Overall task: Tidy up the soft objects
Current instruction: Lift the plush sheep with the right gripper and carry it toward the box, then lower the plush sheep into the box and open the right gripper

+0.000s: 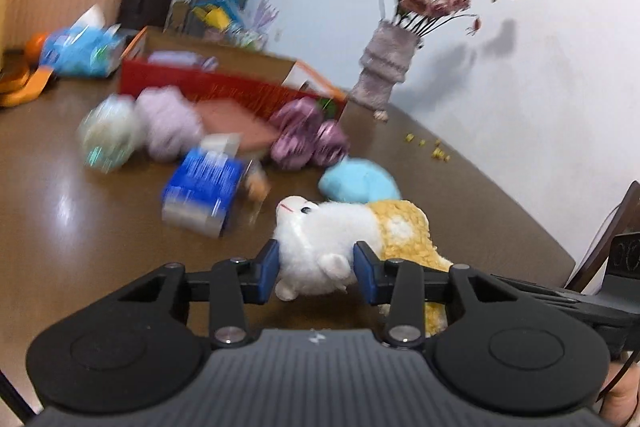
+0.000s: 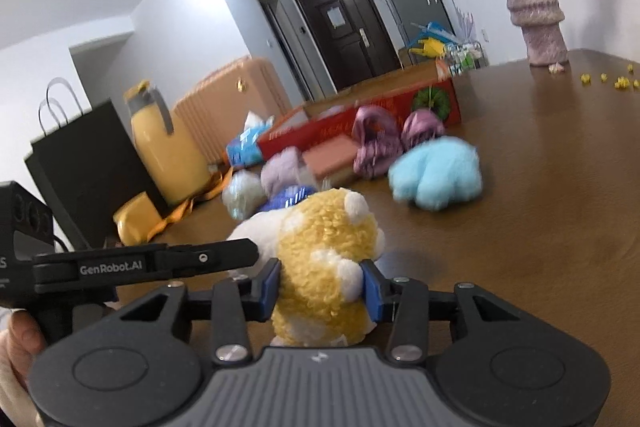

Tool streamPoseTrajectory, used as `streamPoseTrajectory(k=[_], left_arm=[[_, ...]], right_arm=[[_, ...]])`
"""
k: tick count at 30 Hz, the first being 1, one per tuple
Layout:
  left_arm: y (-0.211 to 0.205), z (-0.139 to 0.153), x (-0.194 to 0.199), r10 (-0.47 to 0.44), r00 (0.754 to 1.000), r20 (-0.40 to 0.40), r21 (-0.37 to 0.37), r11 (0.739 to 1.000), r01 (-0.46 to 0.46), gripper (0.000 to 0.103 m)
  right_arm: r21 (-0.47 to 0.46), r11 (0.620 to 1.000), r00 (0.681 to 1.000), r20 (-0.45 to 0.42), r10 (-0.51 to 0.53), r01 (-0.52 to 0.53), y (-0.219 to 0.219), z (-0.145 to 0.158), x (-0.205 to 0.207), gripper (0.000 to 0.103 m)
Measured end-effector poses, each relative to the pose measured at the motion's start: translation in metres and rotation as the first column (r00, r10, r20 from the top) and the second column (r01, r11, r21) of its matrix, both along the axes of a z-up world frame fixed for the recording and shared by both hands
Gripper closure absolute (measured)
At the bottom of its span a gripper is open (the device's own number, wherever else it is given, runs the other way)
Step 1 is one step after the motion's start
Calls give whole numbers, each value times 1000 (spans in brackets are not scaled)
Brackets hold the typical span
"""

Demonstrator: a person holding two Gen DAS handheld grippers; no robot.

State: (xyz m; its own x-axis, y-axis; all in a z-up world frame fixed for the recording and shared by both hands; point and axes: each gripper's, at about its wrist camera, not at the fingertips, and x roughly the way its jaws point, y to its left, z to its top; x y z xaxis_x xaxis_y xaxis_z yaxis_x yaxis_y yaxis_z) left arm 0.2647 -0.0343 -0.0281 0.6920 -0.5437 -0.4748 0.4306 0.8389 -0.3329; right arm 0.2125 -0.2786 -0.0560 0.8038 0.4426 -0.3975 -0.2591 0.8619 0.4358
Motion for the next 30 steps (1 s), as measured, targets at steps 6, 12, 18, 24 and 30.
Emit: streamPoseTrajectory(k=[6, 12, 18, 24, 30], left_arm=[[-26, 64, 82, -28, 993, 119, 36, 999, 23, 63], [-56, 101, 222, 32, 989, 145, 29, 999, -37, 62], [-78, 79, 374, 33, 996, 80, 104, 994, -41, 62], [-89, 30, 458, 77, 997, -27, 182, 981, -71, 70], [-81, 33, 444, 75, 996, 40, 212, 974, -82, 74]], right_arm=[[-42, 999, 997, 74, 24, -21, -23, 58, 78, 62], [-86, 995, 996, 71, 52, -45, -49, 106, 229, 62], [-66, 996, 995, -94, 45, -51, -65, 96, 390, 62], [-161, 987, 966, -254, -38, -4, -48, 50, 488, 61], [-362, 930, 964, -224, -144, 55, -9, 48, 490, 57]])
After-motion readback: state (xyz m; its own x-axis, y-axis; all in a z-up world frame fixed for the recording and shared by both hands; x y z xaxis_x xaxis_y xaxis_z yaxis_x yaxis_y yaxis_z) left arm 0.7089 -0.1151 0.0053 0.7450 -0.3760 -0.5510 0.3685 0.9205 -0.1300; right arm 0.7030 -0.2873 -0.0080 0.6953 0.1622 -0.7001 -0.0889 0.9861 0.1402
